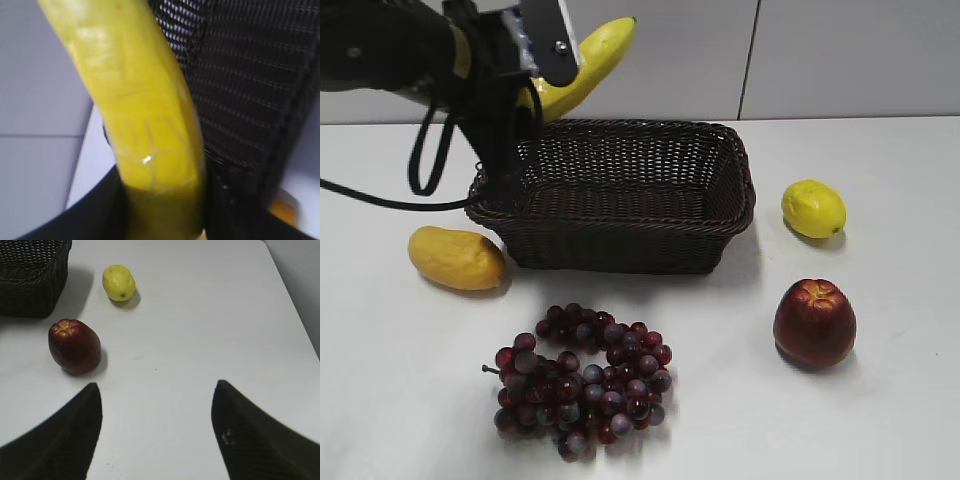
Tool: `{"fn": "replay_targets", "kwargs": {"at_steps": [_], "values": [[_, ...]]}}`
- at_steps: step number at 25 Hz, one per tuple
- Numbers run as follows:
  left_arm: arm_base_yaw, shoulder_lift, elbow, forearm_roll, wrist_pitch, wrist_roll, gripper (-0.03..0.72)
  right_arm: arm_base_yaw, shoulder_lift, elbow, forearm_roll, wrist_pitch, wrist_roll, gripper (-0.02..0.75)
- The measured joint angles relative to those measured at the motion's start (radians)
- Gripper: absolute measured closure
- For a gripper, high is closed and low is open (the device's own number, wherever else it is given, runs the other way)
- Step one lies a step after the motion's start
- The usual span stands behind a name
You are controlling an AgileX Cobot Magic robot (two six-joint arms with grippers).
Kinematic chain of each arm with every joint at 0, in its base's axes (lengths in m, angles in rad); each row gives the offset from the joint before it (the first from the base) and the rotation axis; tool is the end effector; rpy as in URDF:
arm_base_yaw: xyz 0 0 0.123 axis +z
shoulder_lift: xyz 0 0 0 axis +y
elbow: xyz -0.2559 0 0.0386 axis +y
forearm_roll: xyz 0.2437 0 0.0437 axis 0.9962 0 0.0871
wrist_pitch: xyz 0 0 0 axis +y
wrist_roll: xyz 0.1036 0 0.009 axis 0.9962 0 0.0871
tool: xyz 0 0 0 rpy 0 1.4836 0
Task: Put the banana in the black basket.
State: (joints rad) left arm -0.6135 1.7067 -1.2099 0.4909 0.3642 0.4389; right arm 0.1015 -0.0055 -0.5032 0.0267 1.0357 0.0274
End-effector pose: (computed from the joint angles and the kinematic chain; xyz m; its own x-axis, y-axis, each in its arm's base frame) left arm 0.3241 -0.2068 0.2249 0.0258 0.9278 -0.3721 0.7183 0.2416 0.6524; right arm 0.0291 0.0054 0.2728 -0.4281 -0.0024 -0.9037 -0.1045 0.9934 0.0469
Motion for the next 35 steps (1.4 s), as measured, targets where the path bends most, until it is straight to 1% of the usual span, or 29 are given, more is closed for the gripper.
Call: {"fn": "replay_targets", "kwargs": {"at_steps": [3,6,11,14,15,16,17,18,19,22,24,27,30,33,35], "values": [[0.0,0.077,-0.028,0.094,-0.109,0.005,0.274,0.0,0.0,0.0,0.0,0.0,0.0,0.218],[0.0,0.132,-0.031,0.149,-0.191,0.005,0.274,0.0,0.0,0.0,0.001,0.0,0.0,0.218],[0.004,0.175,-0.031,0.174,-0.229,0.007,0.274,0.0,0.0,0.0,0.001,0.0,0.0,0.218],[0.008,0.175,-0.031,0.162,-0.231,0.007,0.274,0.0,0.0,0.0,0.001,0.0,0.0,0.218],[0.009,0.175,-0.031,0.156,-0.231,0.007,0.248,0.0,0.0,0.0,0.001,0.0,0.0,0.218],[0.01,0.175,-0.031,0.147,-0.231,0.007,0.197,0.0,0.0,0.0,0.001,0.0,0.0,0.218],[0.01,0.175,-0.031,0.138,-0.231,0.007,0.123,0.0,0.0,0.0,0.001,0.0,0.0,0.218],[0.01,0.172,-0.031,0.133,-0.232,0.007,0.084,0.0,0.0,0.0,0.001,0.0,0.0,0.218],[0.01,0.165,-0.031,0.128,-0.232,0.007,0.07,0.0,0.0,0.0,0.001,0.0,0.0,0.218],[0.01,0.123,-0.031,0.121,-0.227,0.007,0.064,0.0,0.0,0.0,0.001,0.0,0.0,0.218],[0.01,0.084,-0.031,0.11,-0.204,0.007,0.07,0.0,0.0,0.0,0.001,0.0,0.0,0.218],[0.013,0.019,-0.031,0.078,-0.123,0.006,0.094,0.0,0.0,0.0,0.001,0.0,0.0,0.218],[0.029,-0.042,-0.031,0.0,-0.019,-0.001,0.116,0.0,0.0,0.0,0.001,0.0,0.0,0.218],[0.062,-0.084,-0.031,-0.071,0.114,-0.049,0.124,0.0,0.0,0.0,0.001,0.0,0.0,0.218],[0.097,-0.098,-0.031,-0.113,0.226,-0.12,0.124,0.0,0.0,0.0,0.001,0.0,0.0,0.218]]}}
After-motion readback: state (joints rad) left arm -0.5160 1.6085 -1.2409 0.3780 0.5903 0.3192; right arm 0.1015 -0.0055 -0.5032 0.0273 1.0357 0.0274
